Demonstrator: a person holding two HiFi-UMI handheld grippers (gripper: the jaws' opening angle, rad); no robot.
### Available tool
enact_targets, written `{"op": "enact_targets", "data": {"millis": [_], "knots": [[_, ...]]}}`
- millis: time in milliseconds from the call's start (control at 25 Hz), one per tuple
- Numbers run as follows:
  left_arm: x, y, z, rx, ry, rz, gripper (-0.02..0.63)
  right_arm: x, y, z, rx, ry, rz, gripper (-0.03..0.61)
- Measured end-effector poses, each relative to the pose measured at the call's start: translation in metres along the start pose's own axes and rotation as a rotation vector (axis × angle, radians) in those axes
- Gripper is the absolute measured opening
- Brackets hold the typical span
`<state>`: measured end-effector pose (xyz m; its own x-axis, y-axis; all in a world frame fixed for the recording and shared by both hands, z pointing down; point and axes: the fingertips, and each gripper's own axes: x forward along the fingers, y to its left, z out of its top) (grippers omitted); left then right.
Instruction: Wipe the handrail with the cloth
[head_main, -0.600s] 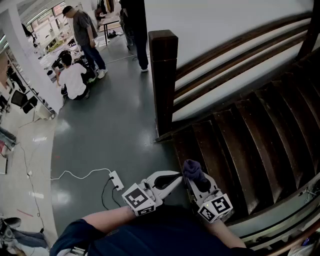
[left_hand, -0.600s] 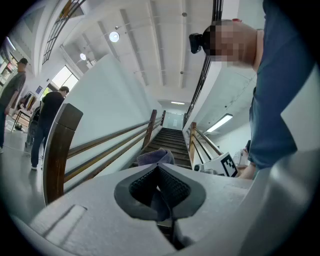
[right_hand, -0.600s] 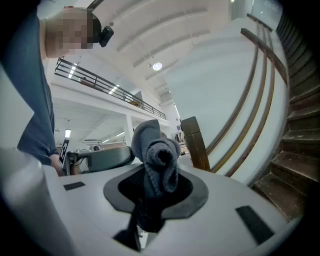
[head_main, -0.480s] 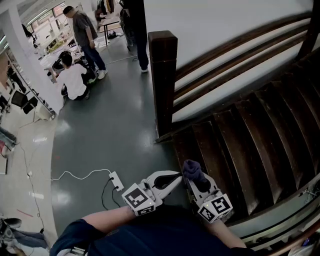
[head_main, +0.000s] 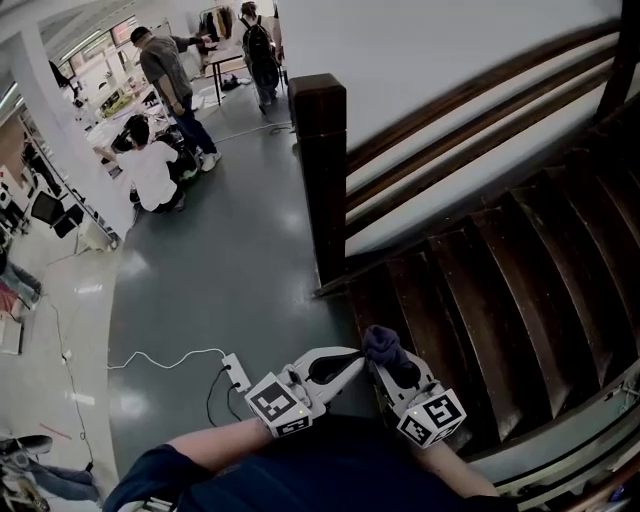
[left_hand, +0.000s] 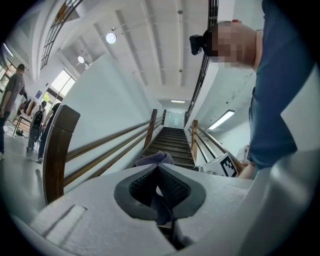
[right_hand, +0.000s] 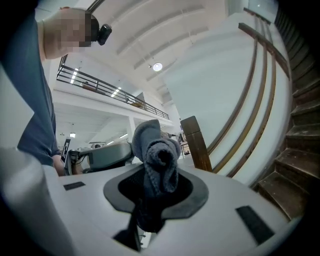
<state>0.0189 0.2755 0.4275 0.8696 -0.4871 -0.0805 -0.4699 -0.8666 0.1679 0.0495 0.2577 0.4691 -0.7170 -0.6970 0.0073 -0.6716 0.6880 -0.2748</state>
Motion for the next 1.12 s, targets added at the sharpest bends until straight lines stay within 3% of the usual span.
{"op": "enact_targets", "data": {"millis": [240,440,680,840,960,1120], "knots": [[0.022,0.012,-0.017,0.003,0.021,0.008,0.002,-0.002,-0.032,-0.01,0.03,0.023,-0.014,0.095],[0.052,0.058,-0.018,-0.016,0.004,-0.032,0.002,0.028,-0.073,-0.004,0.016,0.022,-0.051,0.094],[0.084,0.172,-0.005,-0.021,-0.021,-0.098,0.002,0.117,-0.135,0.004,0.013,0.037,-0.159,0.094],[0.102,0.262,0.025,-0.008,-0.026,-0.15,0.002,0.194,-0.173,0.027,0.04,0.014,-0.241,0.095],[0.113,0.309,0.052,0.018,-0.029,-0.218,0.002,0.243,-0.197,0.048,0.041,0.001,-0.294,0.094],[0.126,0.36,0.064,-0.012,-0.037,-0.252,0.002,0.288,-0.222,0.059,0.046,-0.006,-0.337,0.094]]}}
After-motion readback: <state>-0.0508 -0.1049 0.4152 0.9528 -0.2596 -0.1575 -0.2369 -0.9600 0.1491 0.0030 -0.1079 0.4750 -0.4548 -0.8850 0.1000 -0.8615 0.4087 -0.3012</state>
